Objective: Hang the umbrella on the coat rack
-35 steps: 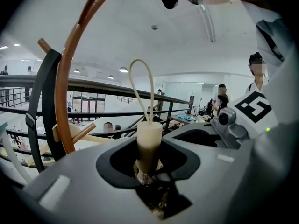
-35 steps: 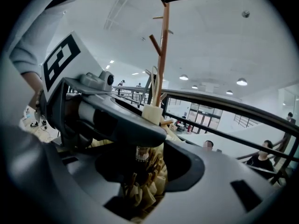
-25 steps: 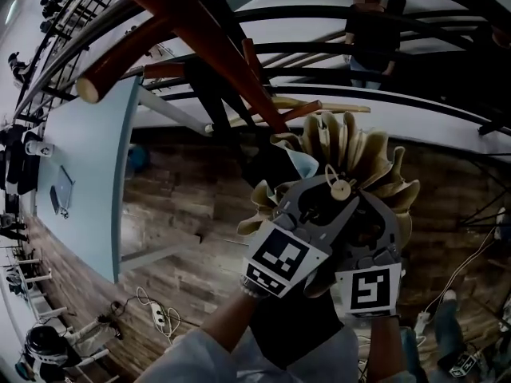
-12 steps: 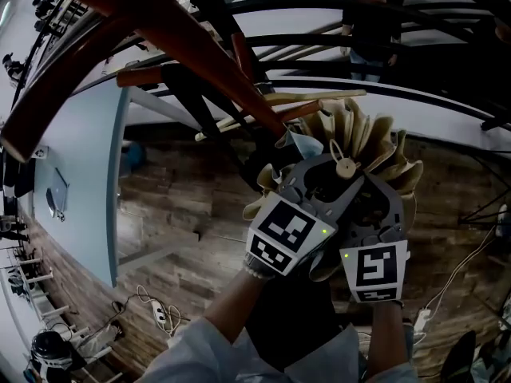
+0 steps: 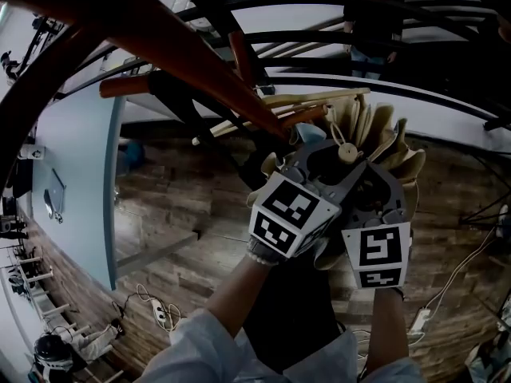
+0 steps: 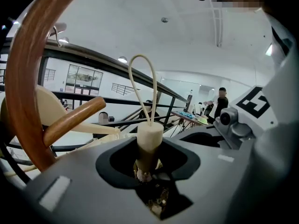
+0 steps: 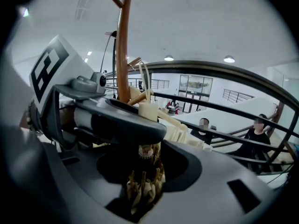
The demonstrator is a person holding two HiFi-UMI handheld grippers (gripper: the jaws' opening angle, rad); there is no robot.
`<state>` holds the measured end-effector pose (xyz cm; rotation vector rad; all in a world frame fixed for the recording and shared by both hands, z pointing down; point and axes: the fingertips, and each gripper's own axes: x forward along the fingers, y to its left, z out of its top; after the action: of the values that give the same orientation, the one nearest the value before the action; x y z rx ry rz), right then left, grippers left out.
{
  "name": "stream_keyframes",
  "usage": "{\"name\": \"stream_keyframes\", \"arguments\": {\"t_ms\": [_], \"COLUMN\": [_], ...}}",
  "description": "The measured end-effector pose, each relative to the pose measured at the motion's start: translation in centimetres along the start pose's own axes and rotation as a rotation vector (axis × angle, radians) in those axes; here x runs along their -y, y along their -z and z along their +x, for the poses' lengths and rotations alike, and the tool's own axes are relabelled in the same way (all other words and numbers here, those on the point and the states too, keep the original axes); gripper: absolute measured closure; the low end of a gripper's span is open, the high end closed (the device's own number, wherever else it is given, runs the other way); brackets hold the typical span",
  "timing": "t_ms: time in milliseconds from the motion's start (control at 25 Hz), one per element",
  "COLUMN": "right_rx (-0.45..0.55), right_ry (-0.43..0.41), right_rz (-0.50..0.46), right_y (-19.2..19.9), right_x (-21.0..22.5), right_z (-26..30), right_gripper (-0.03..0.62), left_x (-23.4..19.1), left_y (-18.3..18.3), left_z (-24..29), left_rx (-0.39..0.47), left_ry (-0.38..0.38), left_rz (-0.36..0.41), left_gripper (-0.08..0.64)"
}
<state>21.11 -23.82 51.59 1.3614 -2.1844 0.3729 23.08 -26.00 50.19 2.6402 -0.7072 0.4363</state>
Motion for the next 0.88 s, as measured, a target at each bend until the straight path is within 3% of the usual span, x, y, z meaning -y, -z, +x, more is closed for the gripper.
{"name": "stream_keyframes", "arguments": {"t_ms": [880], "right_rx": [-0.081], "right_ry": [0.011], "right_rz": [0.059], "right_y": [0.9], "right_x": [0.9], "right_z": [5.0], "right_gripper": [0.484], "left_x": [-4.6], "left_y": [1.5], "left_z": [2.7], "left_rx": [-0.029], "left_ry": [-0.008], "left_rz": [-0.072], "left_gripper": [0.422]}}
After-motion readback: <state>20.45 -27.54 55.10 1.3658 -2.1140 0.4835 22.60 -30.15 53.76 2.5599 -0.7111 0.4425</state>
